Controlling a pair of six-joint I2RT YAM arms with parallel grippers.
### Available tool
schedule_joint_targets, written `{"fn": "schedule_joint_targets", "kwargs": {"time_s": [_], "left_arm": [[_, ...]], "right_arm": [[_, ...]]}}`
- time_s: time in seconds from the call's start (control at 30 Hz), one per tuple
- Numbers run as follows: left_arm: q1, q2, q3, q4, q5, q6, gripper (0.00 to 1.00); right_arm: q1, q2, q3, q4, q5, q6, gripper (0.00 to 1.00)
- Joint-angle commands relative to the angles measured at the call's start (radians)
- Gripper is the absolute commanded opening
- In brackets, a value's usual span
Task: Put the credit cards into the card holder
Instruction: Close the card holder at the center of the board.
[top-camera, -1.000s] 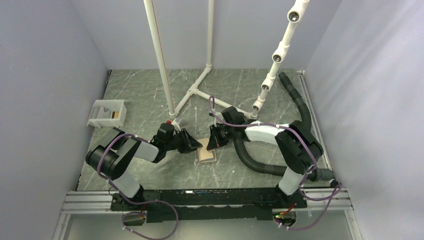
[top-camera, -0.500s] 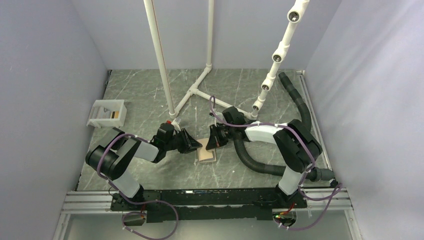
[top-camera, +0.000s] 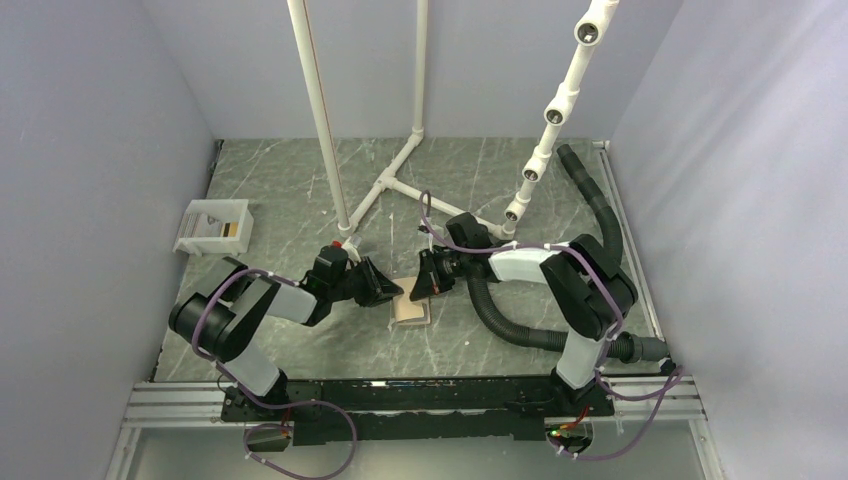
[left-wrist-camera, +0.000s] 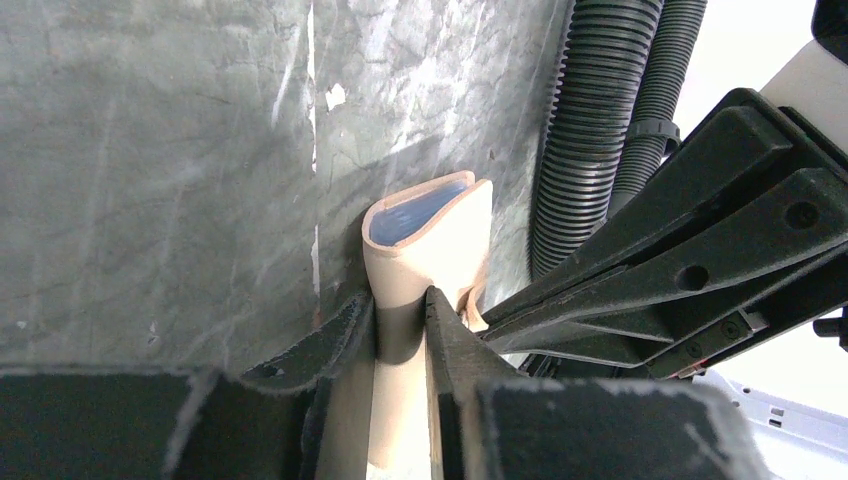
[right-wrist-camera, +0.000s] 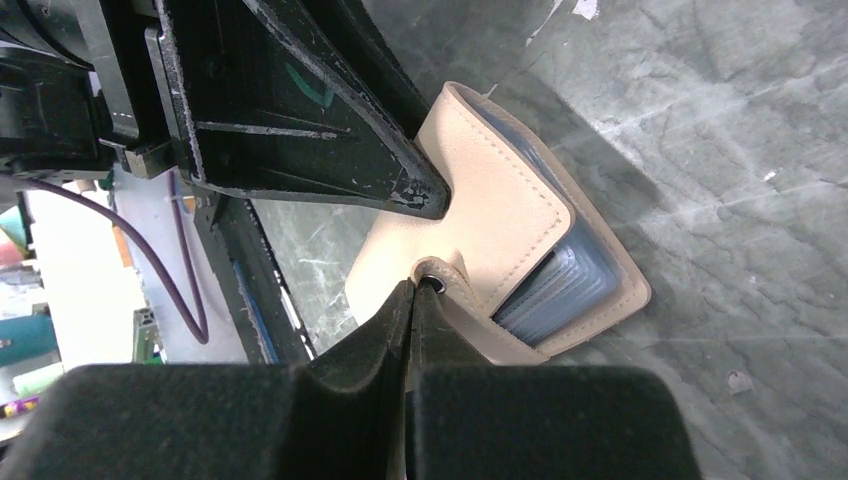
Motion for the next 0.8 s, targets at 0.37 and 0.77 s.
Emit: {"fn": "schedule_joint_targets", "kwargs": {"time_s": [0.37,0.77], "left_arm": [[-0.059,-0.032,-0.006,0.102,0.048,-0.055,0.05],[-0.061,-0.089,-0.012,0.021,0.019,-0.015,0.05]], "right_arm": [[0.024,0.12,0.062,0.009,0.067,-0.019,0.0],[-0.011,0.272,0.171,-0.193,0.218,0.032,0.0]]}}
